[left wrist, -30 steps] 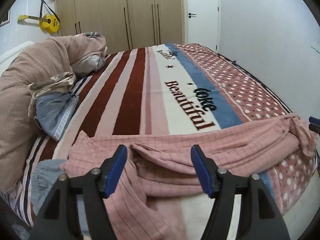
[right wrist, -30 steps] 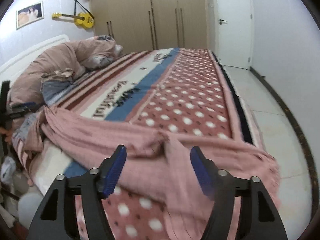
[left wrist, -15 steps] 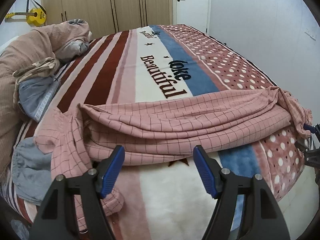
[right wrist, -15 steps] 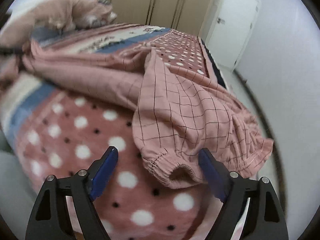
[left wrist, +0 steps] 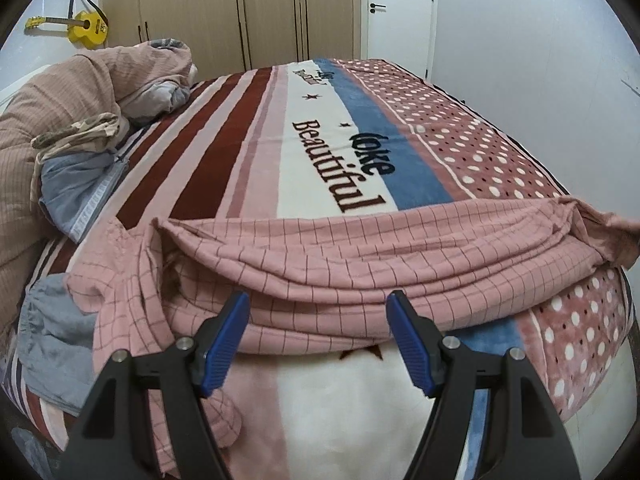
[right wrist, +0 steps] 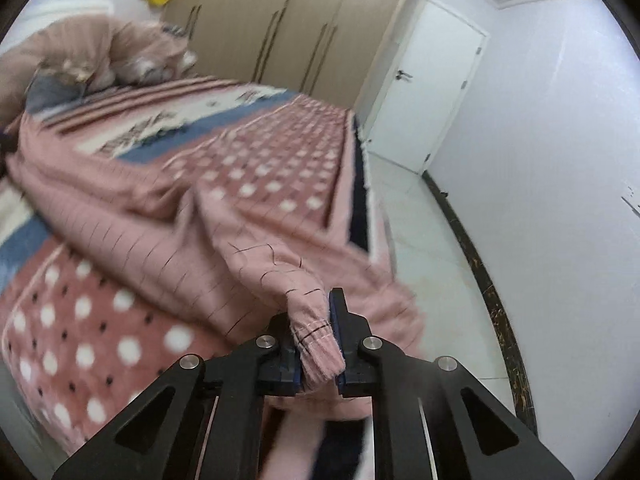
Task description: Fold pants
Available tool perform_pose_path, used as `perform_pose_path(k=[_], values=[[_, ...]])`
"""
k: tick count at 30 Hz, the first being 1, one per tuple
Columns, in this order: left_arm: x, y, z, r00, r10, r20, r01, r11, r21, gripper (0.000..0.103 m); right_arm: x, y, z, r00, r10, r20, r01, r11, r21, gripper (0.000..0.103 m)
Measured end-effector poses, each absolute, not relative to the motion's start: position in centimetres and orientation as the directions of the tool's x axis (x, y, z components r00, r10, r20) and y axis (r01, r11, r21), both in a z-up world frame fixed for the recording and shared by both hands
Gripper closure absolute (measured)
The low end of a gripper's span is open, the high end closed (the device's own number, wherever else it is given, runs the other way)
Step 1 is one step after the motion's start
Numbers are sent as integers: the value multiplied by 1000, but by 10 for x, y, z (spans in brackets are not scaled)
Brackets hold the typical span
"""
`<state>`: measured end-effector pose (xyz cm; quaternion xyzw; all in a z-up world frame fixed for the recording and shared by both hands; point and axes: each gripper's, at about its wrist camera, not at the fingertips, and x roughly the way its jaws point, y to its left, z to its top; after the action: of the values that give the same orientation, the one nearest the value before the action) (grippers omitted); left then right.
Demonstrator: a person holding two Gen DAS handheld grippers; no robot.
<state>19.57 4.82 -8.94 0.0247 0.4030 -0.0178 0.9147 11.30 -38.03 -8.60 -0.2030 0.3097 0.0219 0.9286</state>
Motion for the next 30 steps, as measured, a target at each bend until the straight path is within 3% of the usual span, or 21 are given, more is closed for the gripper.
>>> perform_pose_path(k=[4, 12, 13, 15, 17, 22, 26, 30], values=[[206, 48, -90, 681, -9, -733, 42, 999, 27, 36, 141, -399, -66, 815, -118, -567, -115, 927, -358, 98], [229, 45, -105, 675, 6, -738, 34, 999, 39, 36, 202, -429, -85, 765, -102, -636, -89, 961, -261, 96], [232, 45, -108, 673, 10, -740, 32, 999, 43, 36, 210, -431, -87, 762, -103, -639, -79, 965, -249, 93], [239, 45, -111, 672, 16, -741, 28, 998, 47, 36, 218, -437, -90, 755, -129, -642, -46, 967, -249, 68], [244, 45, -112, 679, 18, -734, 23, 999, 45, 36, 226, -443, -94, 752, -172, -636, 4, 966, -257, 56], [249, 42, -105, 700, 14, -714, 33, 998, 52, 36, 219, -453, -87, 772, -118, -625, 36, 989, -142, 53], [244, 35, -97, 701, -44, -712, 96, 995, 33, 36, 199, -448, -67, 811, -96, -577, 30, 992, -123, 30], [240, 21, -100, 677, -108, -728, 167, 986, 9, 36, 183, -439, -57, 813, -46, -580, 8, 998, -69, 29]])
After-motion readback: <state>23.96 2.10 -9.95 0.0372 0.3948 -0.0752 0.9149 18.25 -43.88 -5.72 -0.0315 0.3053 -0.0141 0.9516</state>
